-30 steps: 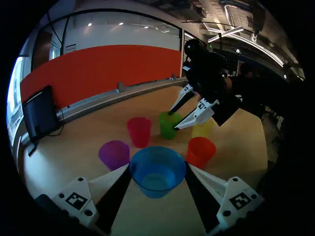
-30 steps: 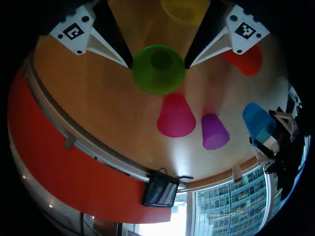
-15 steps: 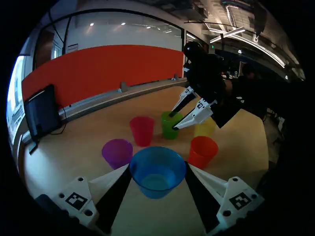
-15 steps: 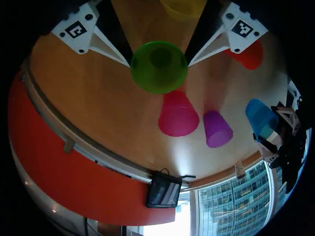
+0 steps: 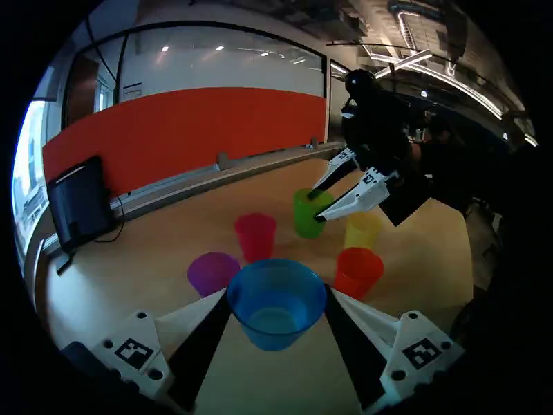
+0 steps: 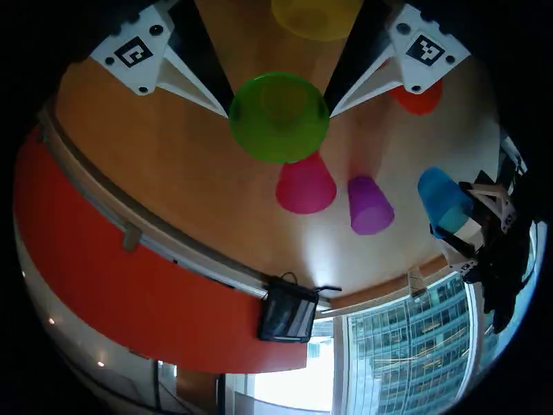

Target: Pour water

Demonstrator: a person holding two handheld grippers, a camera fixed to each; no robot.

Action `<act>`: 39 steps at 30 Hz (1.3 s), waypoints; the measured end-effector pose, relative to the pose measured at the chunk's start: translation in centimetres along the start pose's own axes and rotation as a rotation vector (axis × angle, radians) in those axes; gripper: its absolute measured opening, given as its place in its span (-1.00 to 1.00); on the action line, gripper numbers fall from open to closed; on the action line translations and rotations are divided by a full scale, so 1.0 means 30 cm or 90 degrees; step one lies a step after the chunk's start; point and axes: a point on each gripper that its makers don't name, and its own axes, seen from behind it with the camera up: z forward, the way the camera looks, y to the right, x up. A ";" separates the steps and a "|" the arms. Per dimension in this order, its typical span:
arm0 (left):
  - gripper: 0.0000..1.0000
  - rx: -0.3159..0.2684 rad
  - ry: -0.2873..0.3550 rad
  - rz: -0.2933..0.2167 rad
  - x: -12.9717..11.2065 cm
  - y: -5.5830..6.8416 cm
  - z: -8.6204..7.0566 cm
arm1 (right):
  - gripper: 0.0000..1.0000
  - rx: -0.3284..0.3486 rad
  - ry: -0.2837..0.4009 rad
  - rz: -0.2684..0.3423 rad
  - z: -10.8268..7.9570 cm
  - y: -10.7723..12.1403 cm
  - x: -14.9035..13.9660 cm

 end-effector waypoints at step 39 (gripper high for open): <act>0.79 0.050 0.175 -0.011 0.292 -0.040 -0.107 | 0.84 -0.079 0.351 -0.007 -0.393 -0.071 0.351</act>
